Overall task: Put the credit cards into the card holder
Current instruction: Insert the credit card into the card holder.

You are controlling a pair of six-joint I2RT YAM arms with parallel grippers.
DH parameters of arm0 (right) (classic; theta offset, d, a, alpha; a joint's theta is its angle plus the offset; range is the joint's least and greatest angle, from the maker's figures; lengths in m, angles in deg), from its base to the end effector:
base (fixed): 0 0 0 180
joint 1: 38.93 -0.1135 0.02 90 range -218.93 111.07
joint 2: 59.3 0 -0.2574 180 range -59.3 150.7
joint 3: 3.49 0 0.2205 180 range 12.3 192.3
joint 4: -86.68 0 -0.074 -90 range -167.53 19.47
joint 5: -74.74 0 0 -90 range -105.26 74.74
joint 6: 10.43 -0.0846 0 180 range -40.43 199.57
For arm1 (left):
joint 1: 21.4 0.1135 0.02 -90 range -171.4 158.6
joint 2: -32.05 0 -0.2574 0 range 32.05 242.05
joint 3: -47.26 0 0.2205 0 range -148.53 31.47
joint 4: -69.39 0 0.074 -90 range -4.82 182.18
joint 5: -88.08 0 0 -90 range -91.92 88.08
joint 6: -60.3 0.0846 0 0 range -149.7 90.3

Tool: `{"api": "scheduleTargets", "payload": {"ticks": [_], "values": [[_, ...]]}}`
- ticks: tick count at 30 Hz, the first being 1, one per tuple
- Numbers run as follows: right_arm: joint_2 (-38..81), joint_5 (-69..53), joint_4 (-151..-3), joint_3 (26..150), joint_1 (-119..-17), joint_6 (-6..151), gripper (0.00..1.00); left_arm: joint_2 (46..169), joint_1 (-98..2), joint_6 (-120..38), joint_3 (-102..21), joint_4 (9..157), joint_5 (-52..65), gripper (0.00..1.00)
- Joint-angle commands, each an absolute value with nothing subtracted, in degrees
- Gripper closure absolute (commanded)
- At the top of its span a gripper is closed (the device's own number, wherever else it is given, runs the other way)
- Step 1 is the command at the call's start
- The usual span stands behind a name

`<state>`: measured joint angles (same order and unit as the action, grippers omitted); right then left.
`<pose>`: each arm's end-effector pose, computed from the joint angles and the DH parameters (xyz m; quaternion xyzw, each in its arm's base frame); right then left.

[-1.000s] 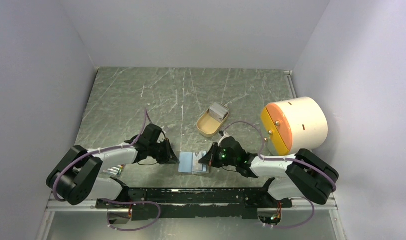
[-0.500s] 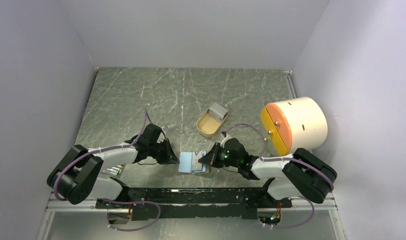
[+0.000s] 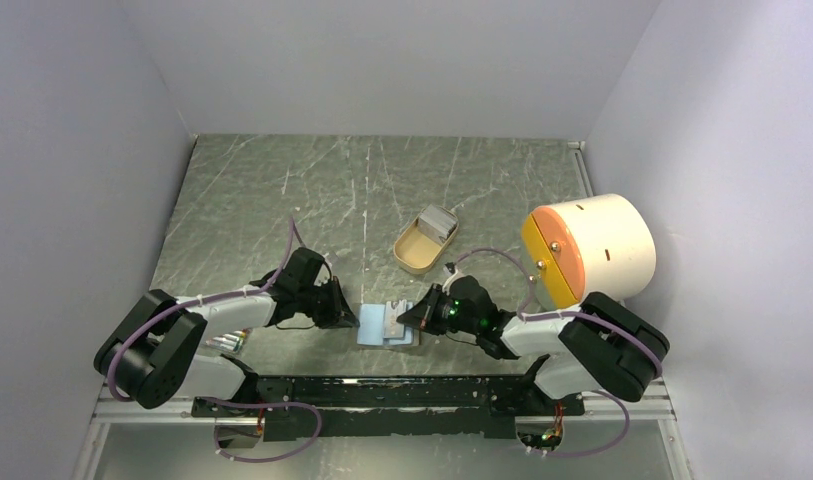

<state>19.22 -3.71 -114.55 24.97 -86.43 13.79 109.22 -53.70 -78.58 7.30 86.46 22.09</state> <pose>0.1549 0.1941 0.1210 0.0855 0.8538 0.4705 0.2060 0.1733 -0.1503 0.1083 -0.0711 0.9305 -0.3455 0.0990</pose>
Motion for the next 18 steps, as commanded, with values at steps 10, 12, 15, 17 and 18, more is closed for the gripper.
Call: {"api": "scheduleTargets", "payload": {"ticks": [10, 12, 15, 17, 18], "values": [[20.4, -6.2, -117.7, 23.7, -86.2, 12.9, 1.0, 109.2, -53.3, -77.6, 7.1, 86.3, 22.4, 0.91], [21.3, -6.1, -118.5, 23.7, -86.1, 12.7, 1.0, 109.2, -53.3, -77.6, 7.2, 86.1, 22.5, 0.91], [22.2, -5.6, -120.1, 23.4, -86.1, 12.3, 1.0, 109.3, -53.3, -77.6, 7.3, 86.0, 22.6, 0.91], [22.4, -5.0, -120.3, 23.5, -86.1, 12.3, 1.0, 109.4, -53.3, -77.5, 7.1, 86.1, 22.5, 0.91], [22.2, -4.9, -120.0, 23.6, -86.2, 12.2, 1.0, 109.4, -53.3, -77.5, 7.1, 86.1, 22.5, 0.91]]}}
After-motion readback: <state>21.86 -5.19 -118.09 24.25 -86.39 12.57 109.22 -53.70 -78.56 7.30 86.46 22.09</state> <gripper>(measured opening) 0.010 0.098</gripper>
